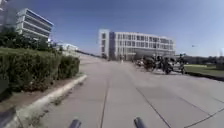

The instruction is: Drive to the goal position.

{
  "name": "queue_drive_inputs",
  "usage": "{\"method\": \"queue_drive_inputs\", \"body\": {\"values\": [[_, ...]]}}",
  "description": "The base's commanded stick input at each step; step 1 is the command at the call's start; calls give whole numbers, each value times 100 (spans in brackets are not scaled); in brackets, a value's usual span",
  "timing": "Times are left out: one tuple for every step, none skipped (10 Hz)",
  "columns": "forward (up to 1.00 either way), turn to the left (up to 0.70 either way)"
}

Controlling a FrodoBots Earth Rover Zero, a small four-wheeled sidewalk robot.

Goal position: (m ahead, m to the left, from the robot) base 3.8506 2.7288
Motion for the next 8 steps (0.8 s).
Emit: {"method": "queue_drive_inputs", "body": {"values": [[100, 0], [100, -40], [100, -40], [100, -40], [100, -40], [100, -18], [100, 0], [100, 0]]}}
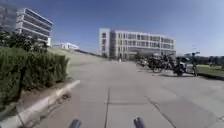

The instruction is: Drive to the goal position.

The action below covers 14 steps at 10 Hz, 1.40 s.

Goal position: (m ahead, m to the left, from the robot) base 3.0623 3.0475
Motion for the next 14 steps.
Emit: {"method": "queue_drive_inputs", "body": {"values": [[100, 0], [100, 0], [100, 0], [100, 0], [100, 0], [100, 0], [100, 0], [100, 13], [100, 40], [100, 40], [100, 40], [100, 40], [100, 40], [100, 28]]}}
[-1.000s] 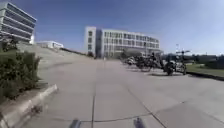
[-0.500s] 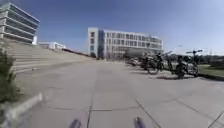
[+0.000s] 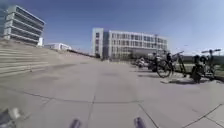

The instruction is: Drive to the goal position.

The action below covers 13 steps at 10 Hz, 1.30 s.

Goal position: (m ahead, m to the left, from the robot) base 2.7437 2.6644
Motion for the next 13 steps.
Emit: {"method": "queue_drive_inputs", "body": {"values": [[100, 4], [100, 2], [100, 0], [100, 0], [100, 0], [100, 0], [100, 0], [100, 0], [100, 0], [100, 0], [100, 0], [100, 16], [100, 40]]}}
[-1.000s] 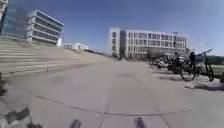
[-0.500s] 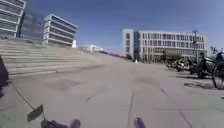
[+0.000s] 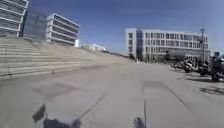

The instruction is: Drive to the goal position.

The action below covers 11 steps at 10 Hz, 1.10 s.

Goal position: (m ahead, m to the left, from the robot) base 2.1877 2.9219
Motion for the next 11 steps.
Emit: {"method": "queue_drive_inputs", "body": {"values": [[100, 40], [100, 40], [100, 38], [100, 0], [100, 0], [100, 0], [100, 0], [100, 0], [100, 0], [100, 0], [100, 0]]}}
